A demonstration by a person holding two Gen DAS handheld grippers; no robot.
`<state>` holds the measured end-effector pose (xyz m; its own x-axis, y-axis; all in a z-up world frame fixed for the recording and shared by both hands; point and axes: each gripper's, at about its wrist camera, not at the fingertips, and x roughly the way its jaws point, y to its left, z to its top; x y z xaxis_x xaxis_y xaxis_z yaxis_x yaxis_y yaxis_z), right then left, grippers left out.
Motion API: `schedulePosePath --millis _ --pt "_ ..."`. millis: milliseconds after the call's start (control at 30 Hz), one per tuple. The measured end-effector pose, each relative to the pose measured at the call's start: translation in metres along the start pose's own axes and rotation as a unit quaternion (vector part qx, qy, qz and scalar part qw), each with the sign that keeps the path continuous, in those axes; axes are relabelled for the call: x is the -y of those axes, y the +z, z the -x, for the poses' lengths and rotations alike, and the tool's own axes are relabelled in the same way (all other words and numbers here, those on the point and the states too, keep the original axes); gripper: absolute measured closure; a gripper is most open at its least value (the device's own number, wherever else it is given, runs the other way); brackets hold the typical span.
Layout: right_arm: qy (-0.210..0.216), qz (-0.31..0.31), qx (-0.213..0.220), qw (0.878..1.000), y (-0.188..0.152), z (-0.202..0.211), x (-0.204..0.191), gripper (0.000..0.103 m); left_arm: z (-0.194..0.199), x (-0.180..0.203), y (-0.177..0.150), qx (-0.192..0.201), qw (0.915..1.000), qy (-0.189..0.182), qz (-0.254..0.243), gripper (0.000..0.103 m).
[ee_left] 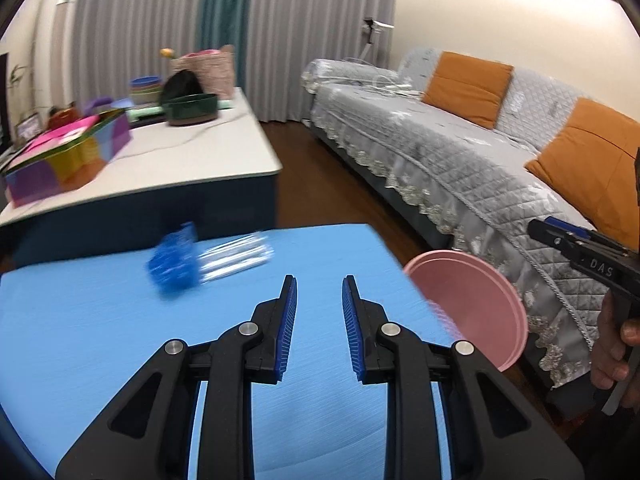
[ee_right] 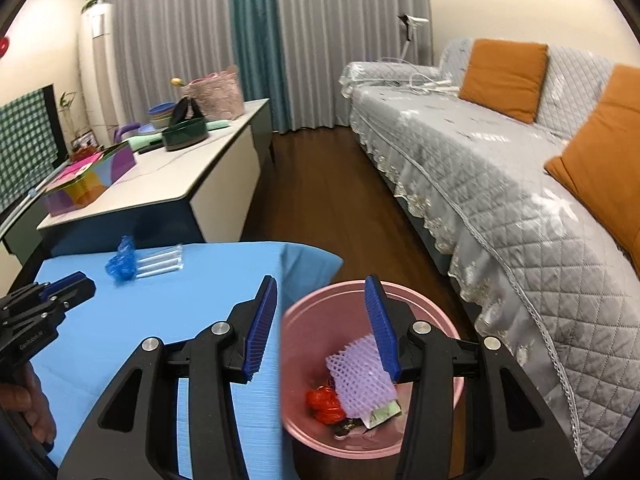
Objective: Collect trash
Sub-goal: 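Open both tools to drop the sachet and foam net into the basin, then move both open tools back over the table toward the blue bag and tubes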
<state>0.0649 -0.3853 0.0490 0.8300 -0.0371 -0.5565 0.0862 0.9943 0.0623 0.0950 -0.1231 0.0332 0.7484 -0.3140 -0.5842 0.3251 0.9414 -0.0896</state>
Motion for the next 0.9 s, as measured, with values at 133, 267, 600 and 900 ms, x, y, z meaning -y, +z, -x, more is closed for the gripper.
schedulePosePath --millis 133,267,600,900 --pt "0.005 0.01 -0.004 1.0 -0.001 -0.004 -0.016 0.056 0.0 -0.024 -0.014 -0.012 0.9994 0.014 0.028 0.079" --pt "0.014 0.013 -0.003 1.0 0.001 -0.009 -0.03 0.056 0.005 -0.037 -0.016 -0.006 0.9991 0.024 0.035 0.079" --pt "0.039 0.026 -0.004 0.999 0.009 -0.026 -0.065 0.056 0.004 -0.072 -0.021 -0.004 0.997 0.047 0.062 0.079" --pt "0.058 0.039 -0.003 0.998 0.009 -0.04 -0.085 0.056 -0.001 -0.108 -0.026 -0.004 0.9924 0.069 0.101 0.079"
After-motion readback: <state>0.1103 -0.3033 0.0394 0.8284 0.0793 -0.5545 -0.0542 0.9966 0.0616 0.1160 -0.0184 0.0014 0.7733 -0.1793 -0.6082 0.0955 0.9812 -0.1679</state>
